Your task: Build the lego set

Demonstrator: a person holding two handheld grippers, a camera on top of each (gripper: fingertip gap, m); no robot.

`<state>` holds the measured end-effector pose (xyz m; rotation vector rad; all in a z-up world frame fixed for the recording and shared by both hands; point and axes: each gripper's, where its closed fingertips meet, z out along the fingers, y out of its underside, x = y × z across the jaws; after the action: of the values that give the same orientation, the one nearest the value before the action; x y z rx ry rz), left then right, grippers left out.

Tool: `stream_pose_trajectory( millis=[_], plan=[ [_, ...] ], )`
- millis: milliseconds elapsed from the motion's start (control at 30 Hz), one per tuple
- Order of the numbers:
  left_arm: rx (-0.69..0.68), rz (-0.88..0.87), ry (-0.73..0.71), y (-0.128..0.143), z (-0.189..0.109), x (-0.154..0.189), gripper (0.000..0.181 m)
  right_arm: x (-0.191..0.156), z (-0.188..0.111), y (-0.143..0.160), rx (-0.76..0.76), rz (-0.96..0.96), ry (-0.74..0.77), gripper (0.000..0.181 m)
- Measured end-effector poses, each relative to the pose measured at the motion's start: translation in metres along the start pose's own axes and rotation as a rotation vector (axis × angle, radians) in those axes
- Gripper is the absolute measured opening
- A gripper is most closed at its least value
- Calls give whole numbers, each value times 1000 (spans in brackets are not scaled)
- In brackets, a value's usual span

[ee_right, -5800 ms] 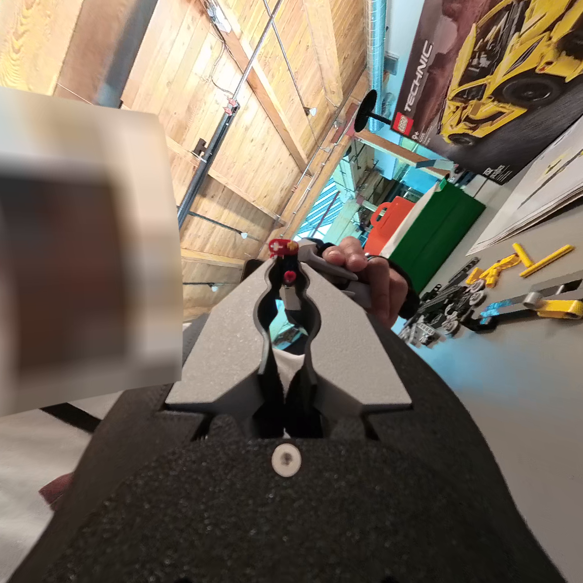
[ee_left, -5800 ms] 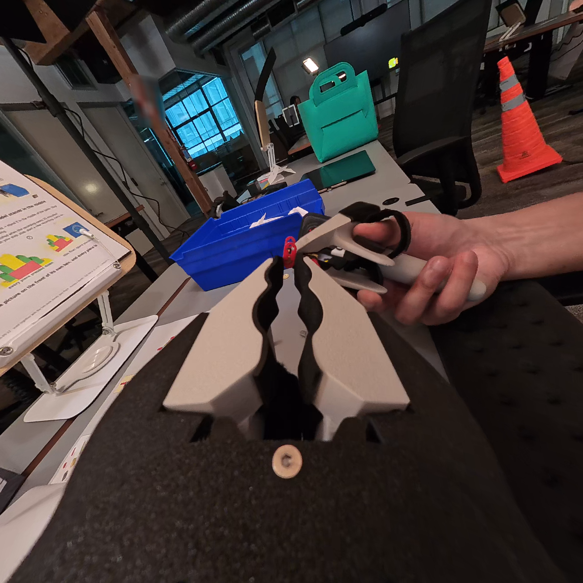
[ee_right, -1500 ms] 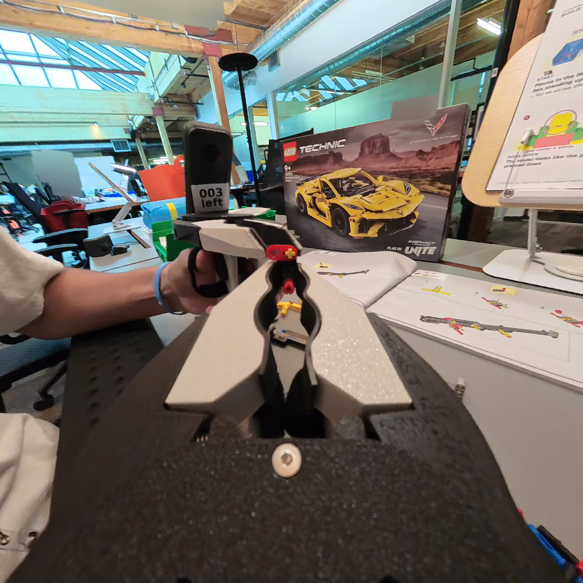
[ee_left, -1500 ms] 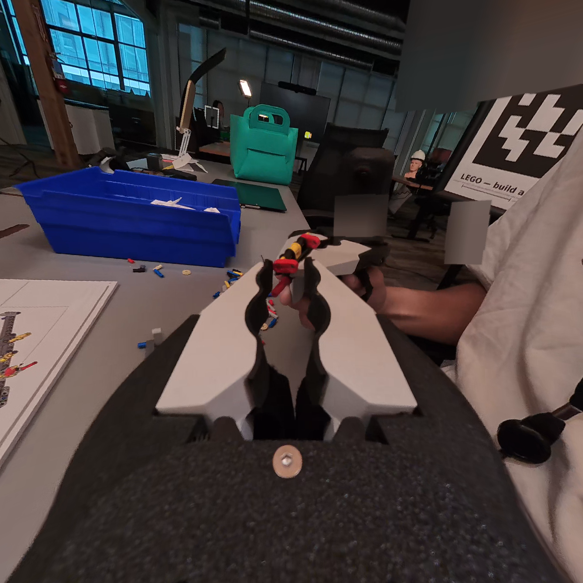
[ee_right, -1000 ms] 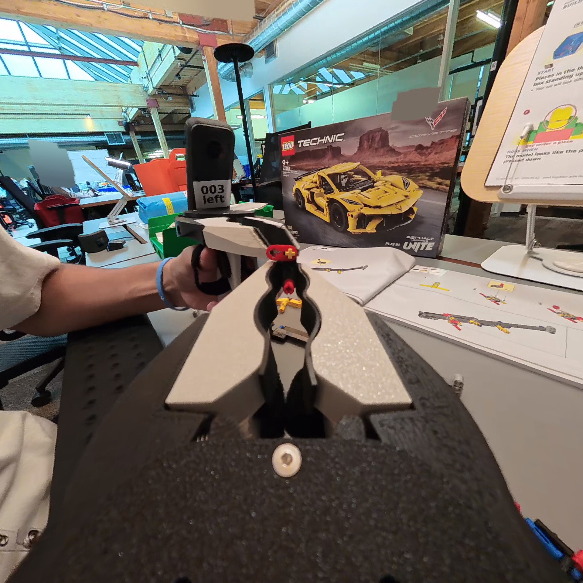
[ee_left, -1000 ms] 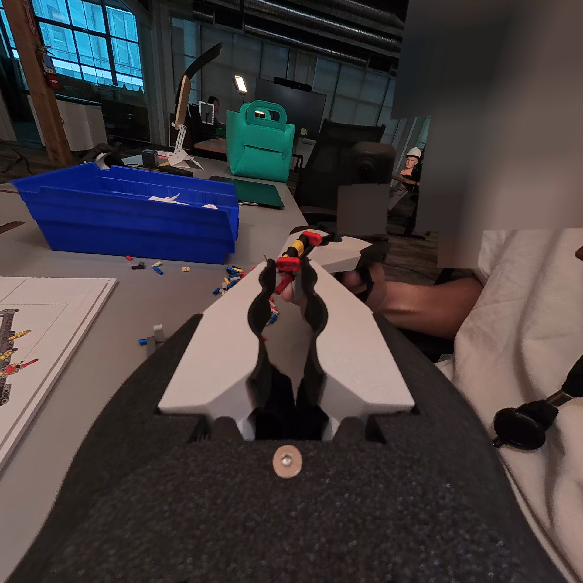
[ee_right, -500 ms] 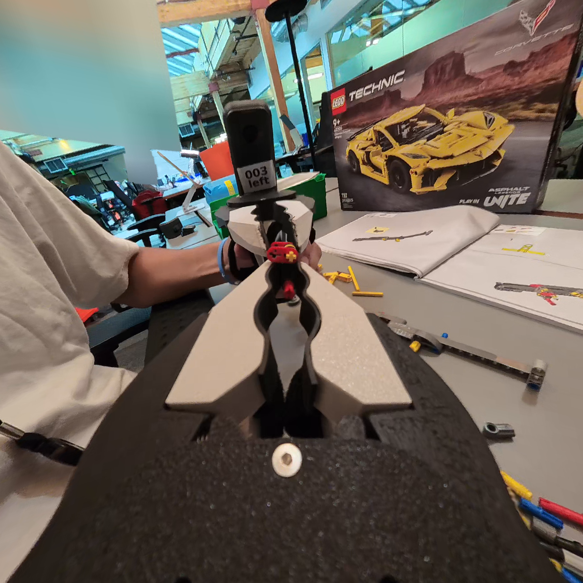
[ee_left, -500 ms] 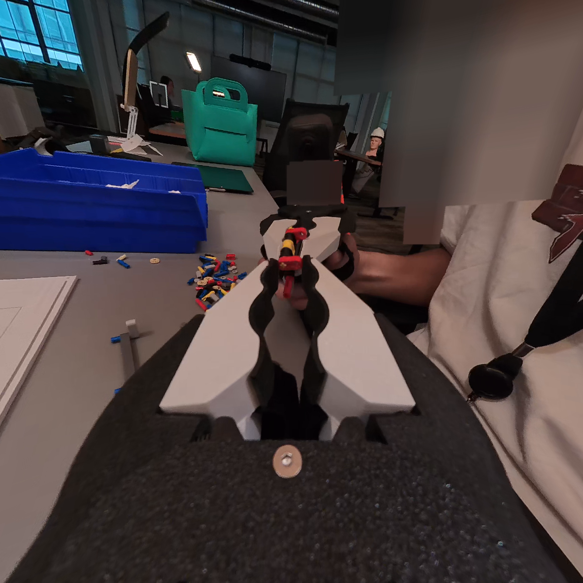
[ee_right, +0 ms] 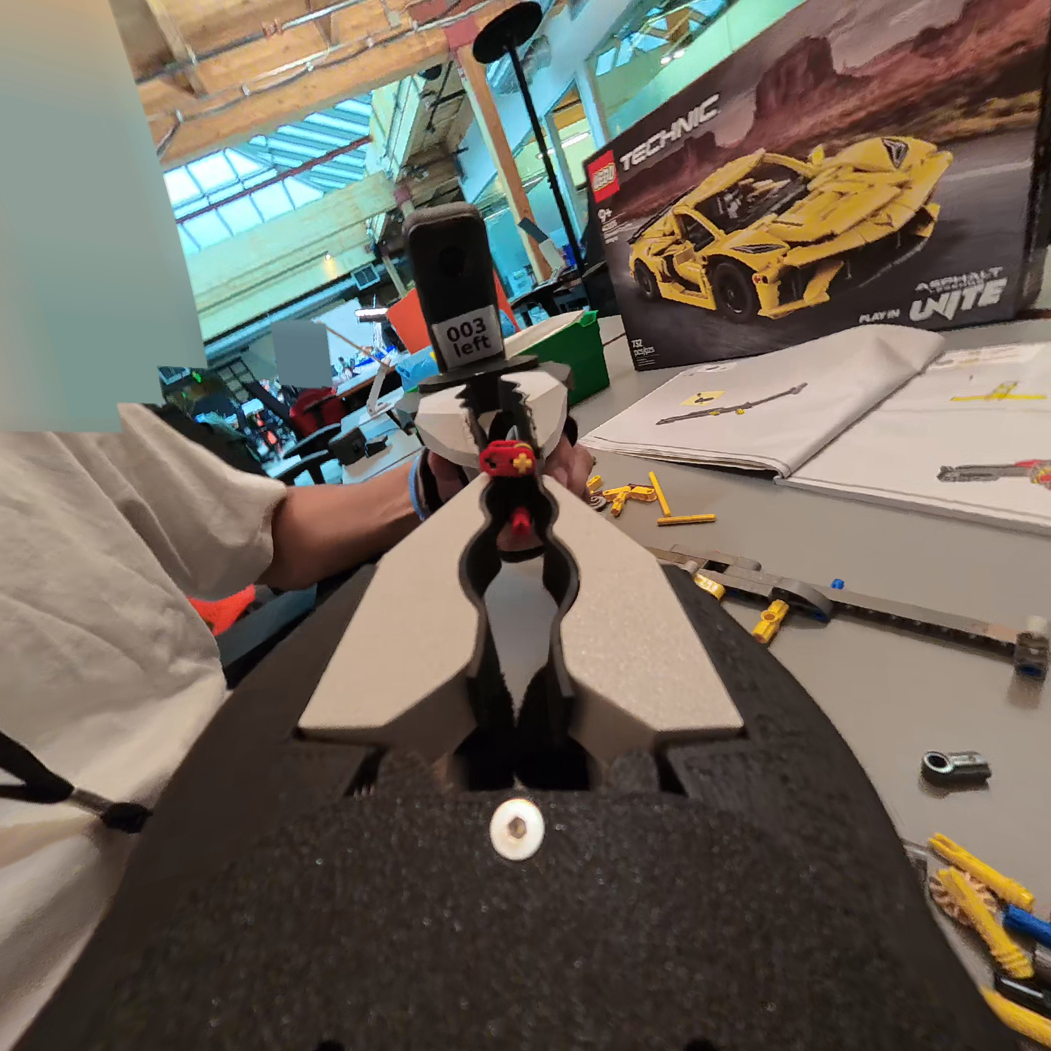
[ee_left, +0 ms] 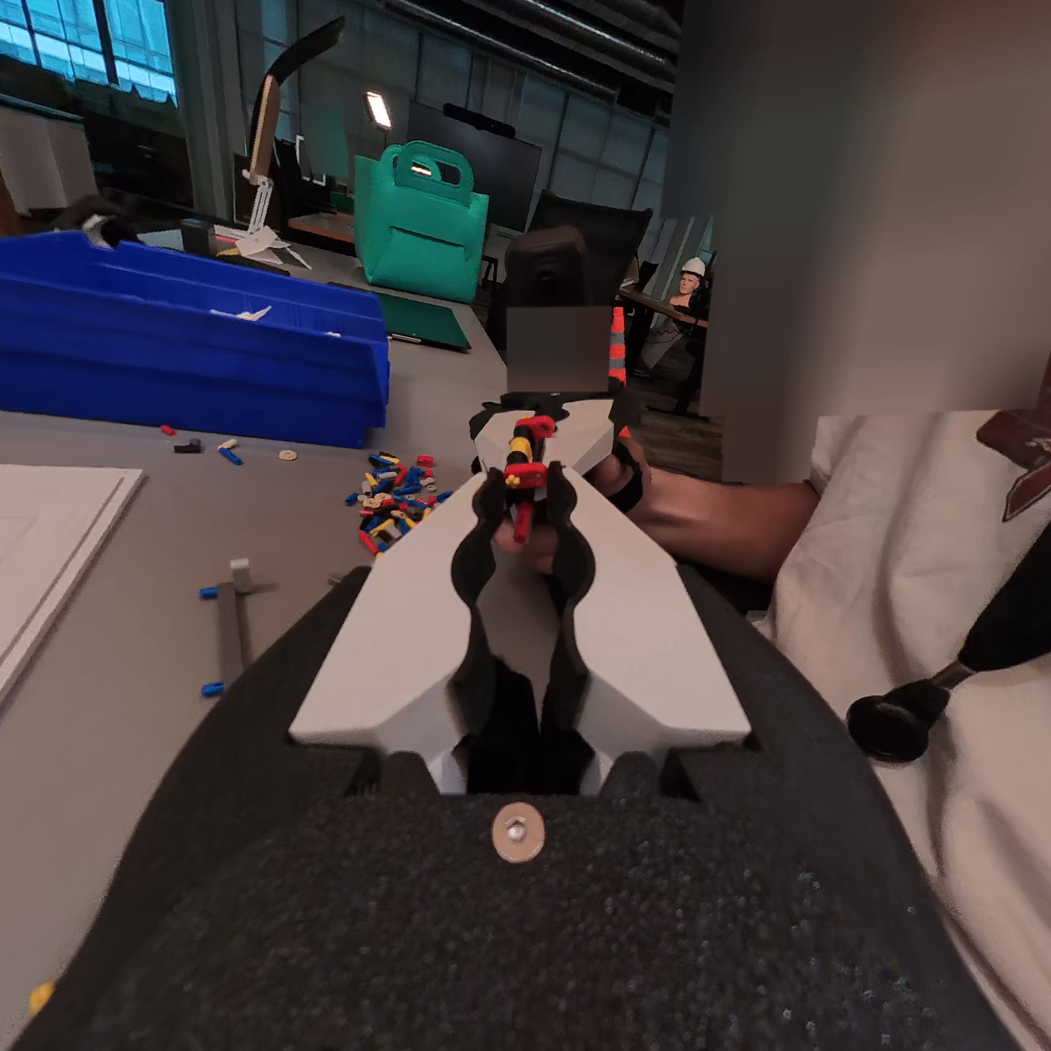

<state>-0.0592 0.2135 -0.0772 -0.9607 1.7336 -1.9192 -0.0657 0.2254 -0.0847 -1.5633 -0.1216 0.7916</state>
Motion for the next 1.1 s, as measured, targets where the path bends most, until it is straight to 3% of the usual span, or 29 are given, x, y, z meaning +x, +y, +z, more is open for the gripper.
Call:
stream_pose_trajectory(
  millis=[133,267,400,633,800,867,933,1100],
  plan=[
    [-12,-109,-23,3,-4,-12,13,10,-1,-2,11,21,50,24],
    [-56,-292,-20,9,-10,-21,13,26,-11,-6,5,-90,182,34],
    [-161,-477,31,26,-14,-17,13,22,-16,8,-175,-577,280,22],
    [-252,-546,91,38,-15,-3,13,8,-10,24,-224,-701,218,9],
    [-253,-556,60,41,-14,-10,12,16,-10,32,-285,-650,222,7],
    [-279,-482,-13,46,-18,-22,14,25,-9,35,-311,-533,235,7],
    [-324,-360,-156,51,-27,-44,31,45,-10,47,-399,-396,274,7],
    [-289,-185,-357,37,-43,-74,24,73,-10,85,-704,-248,349,7]
  ],
)
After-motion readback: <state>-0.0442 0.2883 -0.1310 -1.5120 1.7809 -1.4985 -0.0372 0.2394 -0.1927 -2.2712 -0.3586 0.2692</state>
